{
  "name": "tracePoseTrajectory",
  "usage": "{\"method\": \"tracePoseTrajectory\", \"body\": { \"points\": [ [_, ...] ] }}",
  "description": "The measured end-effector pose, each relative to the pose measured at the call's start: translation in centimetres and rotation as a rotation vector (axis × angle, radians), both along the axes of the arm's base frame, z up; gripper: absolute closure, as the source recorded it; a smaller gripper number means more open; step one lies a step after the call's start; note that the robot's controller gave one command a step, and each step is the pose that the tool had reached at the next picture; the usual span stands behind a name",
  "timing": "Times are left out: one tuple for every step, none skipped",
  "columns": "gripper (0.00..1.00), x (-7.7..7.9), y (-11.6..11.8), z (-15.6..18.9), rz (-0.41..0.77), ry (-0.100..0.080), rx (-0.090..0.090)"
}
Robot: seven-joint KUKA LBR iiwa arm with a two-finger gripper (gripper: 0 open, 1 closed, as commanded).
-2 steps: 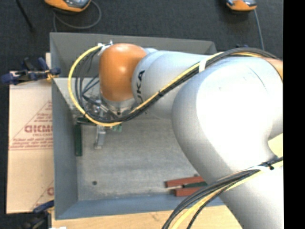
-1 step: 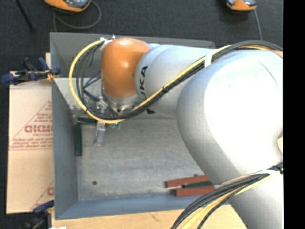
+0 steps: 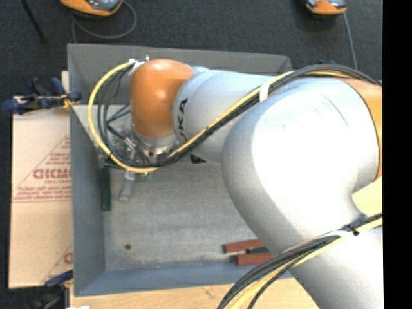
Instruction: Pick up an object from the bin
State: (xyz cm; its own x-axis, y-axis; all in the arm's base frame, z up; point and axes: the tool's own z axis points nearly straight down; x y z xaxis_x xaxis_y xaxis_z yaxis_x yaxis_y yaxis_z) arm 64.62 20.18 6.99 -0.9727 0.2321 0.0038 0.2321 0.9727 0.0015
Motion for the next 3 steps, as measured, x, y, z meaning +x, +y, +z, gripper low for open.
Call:
{"method": "tracePoseTrajectory", "body": {
  "points": [
    [0.0, -0.6, -1.6, 0.1, -0.112, -0.005, -0.002],
    [1.0, -0.6, -1.6, 0.1, -0.11, -0.006, -0.002],
    [1.0, -0.4, -1.7, 2.4, -0.11, -0.01, -0.001]
  ]
}}
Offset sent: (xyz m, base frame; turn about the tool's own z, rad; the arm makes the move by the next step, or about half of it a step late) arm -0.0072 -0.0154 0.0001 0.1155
